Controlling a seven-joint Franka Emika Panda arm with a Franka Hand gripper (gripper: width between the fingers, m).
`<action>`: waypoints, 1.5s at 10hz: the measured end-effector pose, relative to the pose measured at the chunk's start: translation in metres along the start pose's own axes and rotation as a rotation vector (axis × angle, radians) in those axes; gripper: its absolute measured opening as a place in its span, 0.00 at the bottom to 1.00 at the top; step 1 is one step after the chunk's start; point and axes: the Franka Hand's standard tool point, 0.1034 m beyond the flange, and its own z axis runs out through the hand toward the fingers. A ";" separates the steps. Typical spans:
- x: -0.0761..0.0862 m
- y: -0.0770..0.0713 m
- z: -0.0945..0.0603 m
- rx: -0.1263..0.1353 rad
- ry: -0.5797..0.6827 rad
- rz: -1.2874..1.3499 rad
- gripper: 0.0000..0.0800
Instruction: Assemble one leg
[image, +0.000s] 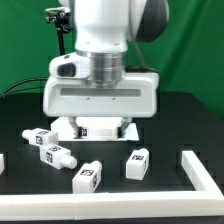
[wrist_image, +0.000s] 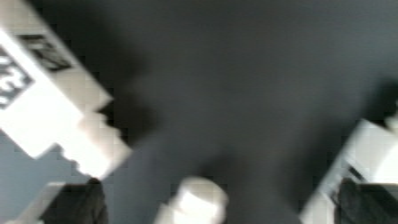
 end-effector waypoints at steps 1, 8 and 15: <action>0.014 -0.016 -0.007 0.012 -0.014 0.054 0.81; 0.015 -0.074 0.042 0.031 0.013 0.182 0.81; 0.013 -0.076 0.047 0.029 0.011 0.174 0.36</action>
Offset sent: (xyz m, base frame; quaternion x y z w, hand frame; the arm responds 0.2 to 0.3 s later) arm 0.0245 0.0536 -0.0264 -0.0402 0.0335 0.0825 0.9952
